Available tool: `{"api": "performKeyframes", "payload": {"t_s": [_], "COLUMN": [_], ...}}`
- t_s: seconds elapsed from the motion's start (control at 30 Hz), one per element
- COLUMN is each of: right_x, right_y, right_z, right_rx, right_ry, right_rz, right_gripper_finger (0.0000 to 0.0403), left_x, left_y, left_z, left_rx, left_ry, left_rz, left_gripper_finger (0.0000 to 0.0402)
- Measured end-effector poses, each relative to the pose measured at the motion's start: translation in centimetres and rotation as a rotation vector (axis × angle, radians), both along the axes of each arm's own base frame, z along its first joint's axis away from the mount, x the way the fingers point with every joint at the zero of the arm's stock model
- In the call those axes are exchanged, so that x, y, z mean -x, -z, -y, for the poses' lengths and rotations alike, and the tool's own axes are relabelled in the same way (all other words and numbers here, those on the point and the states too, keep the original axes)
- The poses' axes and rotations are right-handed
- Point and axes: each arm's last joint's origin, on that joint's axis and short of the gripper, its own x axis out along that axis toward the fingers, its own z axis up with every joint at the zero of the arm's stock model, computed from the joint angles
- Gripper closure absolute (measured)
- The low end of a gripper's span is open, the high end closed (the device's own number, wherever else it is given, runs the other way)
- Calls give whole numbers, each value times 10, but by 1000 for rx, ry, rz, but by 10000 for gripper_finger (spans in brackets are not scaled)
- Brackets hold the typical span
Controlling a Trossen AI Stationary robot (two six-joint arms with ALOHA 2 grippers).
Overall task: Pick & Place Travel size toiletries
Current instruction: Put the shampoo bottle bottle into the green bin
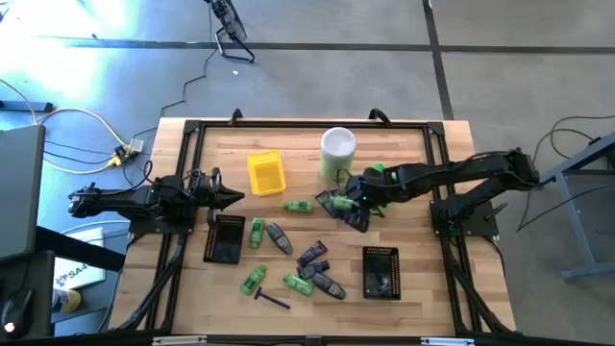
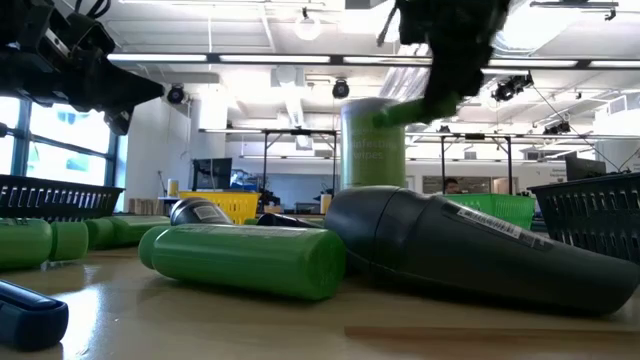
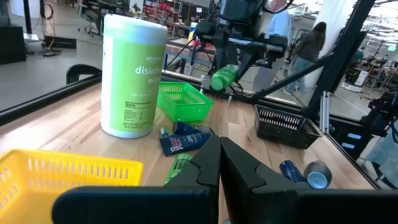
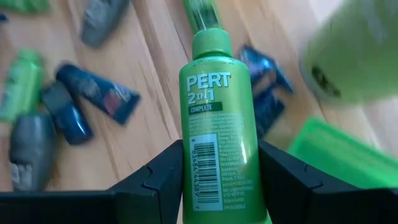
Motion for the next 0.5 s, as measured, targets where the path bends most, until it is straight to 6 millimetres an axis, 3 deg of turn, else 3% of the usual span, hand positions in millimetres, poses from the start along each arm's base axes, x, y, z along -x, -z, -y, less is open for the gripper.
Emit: {"api": "performKeyframes", "payload": {"t_s": [0.17, 0.5], "right_x": [14, 26], "right_y": [6, 9], "right_z": [1, 17], "right_rx": [8, 85], "right_ry": [12, 89], "right_rz": [-158, -289], "right_gripper_finger": [234, 234], "left_x": [0, 0], "left_y": [0, 0], "left_z": [0, 0], "left_rx": [0, 0], "left_ry": [-4, -7], "left_rz": [0, 0], "left_gripper_finger": [398, 398]}}
